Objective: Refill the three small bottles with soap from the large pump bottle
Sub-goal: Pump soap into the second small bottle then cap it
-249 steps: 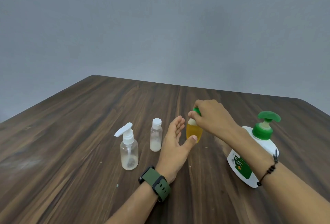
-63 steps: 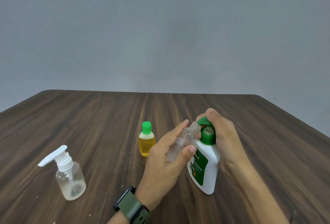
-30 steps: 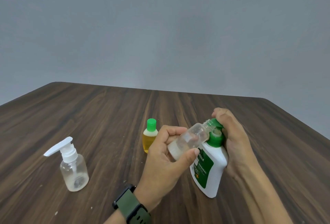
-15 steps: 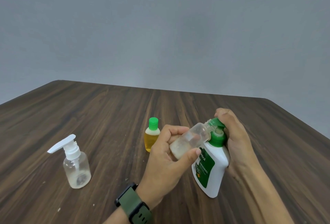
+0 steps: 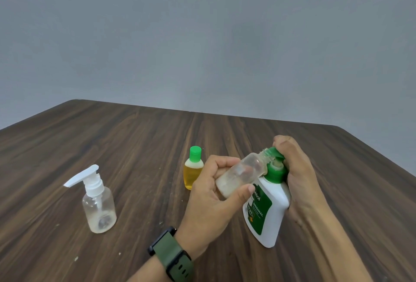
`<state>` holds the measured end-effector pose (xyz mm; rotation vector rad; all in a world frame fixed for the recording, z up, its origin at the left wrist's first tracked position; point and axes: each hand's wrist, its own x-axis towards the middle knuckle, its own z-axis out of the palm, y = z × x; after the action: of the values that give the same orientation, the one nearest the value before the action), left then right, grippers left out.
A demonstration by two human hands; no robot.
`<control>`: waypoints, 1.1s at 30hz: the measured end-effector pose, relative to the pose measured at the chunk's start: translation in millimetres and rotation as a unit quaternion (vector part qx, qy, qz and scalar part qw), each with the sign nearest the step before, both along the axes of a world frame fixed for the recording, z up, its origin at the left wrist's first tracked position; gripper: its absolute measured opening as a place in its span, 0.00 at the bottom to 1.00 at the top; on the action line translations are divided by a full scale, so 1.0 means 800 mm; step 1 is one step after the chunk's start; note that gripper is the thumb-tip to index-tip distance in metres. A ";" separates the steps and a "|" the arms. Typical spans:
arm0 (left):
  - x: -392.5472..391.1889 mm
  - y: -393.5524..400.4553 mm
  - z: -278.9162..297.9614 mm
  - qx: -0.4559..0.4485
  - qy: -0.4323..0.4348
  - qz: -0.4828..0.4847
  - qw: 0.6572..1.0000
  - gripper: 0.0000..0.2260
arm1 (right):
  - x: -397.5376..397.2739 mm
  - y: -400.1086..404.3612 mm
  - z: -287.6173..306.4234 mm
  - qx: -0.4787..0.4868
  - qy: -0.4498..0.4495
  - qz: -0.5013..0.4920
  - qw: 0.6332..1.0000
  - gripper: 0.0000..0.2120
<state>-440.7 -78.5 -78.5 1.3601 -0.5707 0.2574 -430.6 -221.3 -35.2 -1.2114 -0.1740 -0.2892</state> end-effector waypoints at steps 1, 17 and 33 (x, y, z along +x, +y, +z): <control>0.000 0.000 -0.001 0.002 -0.001 0.003 1.000 0.16 | 0.001 0.000 0.000 -0.001 0.000 -0.002 1.000 0.10; 0.000 -0.007 -0.009 0.001 -0.026 0.032 0.999 0.16 | 0.004 -0.004 -0.004 -0.020 -0.009 -0.002 1.000 0.05; -0.002 -0.011 -0.015 -0.003 -0.016 0.020 1.000 0.16 | 0.005 -0.004 -0.003 -0.024 -0.011 -0.004 1.000 0.04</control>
<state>-442.2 -87.2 -90.1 1.3651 -0.5701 0.3130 -426.8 -224.8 -37.7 -1.2567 -0.1967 -0.3067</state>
